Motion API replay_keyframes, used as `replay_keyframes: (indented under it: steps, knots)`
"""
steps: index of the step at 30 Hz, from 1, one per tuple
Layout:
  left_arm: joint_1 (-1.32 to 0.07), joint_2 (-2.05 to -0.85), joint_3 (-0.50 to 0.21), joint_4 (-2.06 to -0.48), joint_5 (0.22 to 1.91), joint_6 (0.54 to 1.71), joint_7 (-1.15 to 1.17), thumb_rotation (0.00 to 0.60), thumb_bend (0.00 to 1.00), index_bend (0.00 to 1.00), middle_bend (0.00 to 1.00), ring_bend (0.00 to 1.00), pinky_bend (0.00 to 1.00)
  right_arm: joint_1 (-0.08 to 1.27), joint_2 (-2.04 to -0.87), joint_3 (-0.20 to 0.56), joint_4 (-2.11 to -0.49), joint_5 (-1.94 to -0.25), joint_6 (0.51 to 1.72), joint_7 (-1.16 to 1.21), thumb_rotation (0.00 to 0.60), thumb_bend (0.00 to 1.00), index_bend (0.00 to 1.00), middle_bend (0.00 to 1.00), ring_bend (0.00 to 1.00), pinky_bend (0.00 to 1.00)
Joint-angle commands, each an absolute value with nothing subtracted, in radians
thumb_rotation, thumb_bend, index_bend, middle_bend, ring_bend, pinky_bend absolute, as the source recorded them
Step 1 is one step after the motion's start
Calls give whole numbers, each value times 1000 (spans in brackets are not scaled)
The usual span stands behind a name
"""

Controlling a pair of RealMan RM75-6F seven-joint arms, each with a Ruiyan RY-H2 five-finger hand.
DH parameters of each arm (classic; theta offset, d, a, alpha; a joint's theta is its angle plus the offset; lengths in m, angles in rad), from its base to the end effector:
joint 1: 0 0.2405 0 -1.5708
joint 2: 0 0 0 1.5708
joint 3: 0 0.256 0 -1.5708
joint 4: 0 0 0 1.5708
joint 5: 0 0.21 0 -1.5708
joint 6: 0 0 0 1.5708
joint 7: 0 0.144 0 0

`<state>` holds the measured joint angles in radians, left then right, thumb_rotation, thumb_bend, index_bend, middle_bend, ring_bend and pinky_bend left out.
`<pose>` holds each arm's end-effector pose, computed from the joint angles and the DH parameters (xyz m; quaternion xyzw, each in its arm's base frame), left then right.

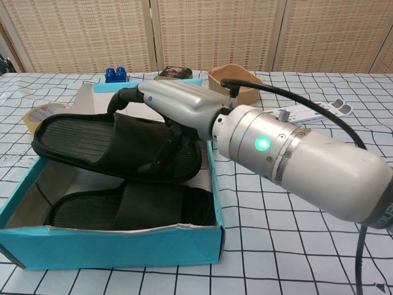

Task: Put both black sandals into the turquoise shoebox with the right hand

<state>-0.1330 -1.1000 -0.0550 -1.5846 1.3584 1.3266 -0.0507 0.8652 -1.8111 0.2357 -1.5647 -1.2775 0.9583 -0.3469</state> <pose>-0.3360 0.1961 0.1569 -0.5798 -0.4514 -0.3393 0.5873 -0.0085 -0.2844 -0.0797 0.7695 -0.3441 0.4858 0.2313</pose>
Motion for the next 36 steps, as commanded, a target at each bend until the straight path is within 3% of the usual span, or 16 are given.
replay_keyframes:
  steps: [1,13,15,18,21,23,27,36]
  knots:
    - [-133,-1100,-55,-1585,1360,1329,-51,600,403,260,233,190,357,883,-1852,248,-1517,-1261,955,-352,600,95,210,128,0,73]
    - [-130,-1093,-53,-1588,1367,1335,-64,600,403,260,233,190,358,918,-2005,237,-1276,-1278,966,-342,600,95,244,140,12,93]
    - [-130,-1094,-54,-1587,1368,1335,-66,600,403,260,233,190,358,915,-2012,227,-1264,-1300,985,-340,600,95,297,202,71,171]
    - [-132,-1095,-53,-1585,1366,1330,-65,600,402,260,233,190,358,907,-2019,210,-1253,-1345,1024,-339,600,95,433,412,274,352]
    - [-133,-1096,-52,-1586,1364,1326,-58,600,402,260,232,190,358,896,-2021,198,-1258,-1372,1054,-345,600,95,621,535,412,462]
    - [-134,-1097,-51,-1586,1365,1325,-54,600,402,260,232,190,358,889,-2018,192,-1269,-1382,1067,-356,600,95,687,586,468,510]
    - [-136,-1100,-51,-1586,1360,1320,-46,600,403,260,232,190,357,875,-2009,181,-1293,-1403,1092,-384,600,96,761,645,532,566]
    - [-137,-1101,-53,-1586,1353,1317,-42,600,402,260,232,190,358,848,-1987,171,-1355,-1390,1090,-461,600,98,821,692,580,615]
